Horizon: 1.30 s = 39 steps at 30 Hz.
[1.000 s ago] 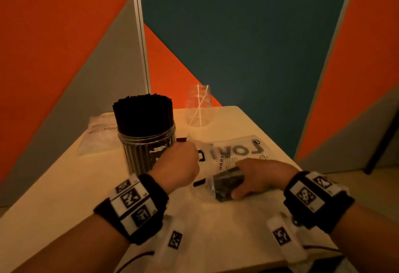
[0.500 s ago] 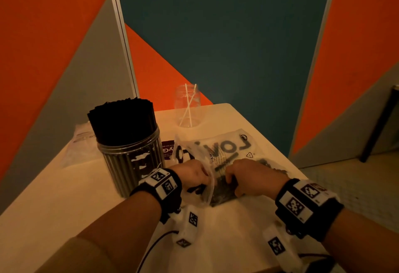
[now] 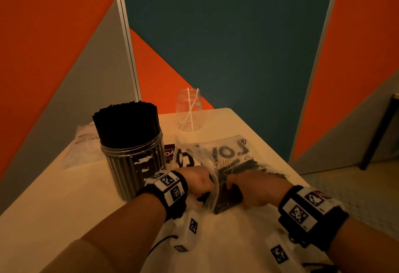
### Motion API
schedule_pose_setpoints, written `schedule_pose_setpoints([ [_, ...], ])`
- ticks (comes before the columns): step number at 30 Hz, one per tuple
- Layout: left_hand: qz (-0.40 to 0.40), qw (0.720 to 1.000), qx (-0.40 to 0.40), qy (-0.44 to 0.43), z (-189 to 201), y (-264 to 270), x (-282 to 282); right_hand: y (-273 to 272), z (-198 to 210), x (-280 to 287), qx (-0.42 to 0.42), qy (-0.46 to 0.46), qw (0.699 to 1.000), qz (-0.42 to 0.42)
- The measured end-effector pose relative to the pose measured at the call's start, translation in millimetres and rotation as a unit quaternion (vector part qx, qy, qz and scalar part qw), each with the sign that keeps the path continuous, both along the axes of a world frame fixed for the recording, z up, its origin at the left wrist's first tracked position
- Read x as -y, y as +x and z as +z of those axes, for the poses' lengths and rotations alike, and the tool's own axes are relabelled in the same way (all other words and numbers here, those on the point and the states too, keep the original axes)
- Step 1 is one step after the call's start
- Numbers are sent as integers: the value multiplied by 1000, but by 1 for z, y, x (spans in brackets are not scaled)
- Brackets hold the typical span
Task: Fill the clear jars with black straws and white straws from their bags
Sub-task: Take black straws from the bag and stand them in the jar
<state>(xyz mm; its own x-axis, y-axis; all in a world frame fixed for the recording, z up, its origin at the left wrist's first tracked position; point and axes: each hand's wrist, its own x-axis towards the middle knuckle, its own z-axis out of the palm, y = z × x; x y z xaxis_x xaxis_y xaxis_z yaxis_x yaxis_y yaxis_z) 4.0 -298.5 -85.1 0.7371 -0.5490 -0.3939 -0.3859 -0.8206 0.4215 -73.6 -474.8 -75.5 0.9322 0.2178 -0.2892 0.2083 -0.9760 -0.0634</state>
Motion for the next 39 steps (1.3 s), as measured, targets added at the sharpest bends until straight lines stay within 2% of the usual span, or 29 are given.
schedule_pose_setpoints([
  [3, -27, 999, 36, 7, 2, -2, 6, 1, -3, 2, -9, -8, 1000, 4],
  [12, -42, 995, 33, 88, 13, -5, 15, 3, -4, 7, -23, -9, 1000, 5],
  [19, -39, 996, 62, 51, 7, -9, 2, 2, 2, 1, -20, -6, 1000, 16],
  [22, -5, 997, 75, 28, 12, -13, -10, 2, 4, 1, -21, 0, 1000, 14],
  [29, 56, 984, 162, 55, 53, -60, -66, 2, 8, -2, -20, 13, 1000, -2],
  [34, 68, 981, 174, 52, 93, -106, -112, 2, 8, -6, -19, 7, 1000, -21],
  [39, 82, 979, 186, 34, 110, -132, -139, -2, 9, -8, -42, 28, 998, -45],
])
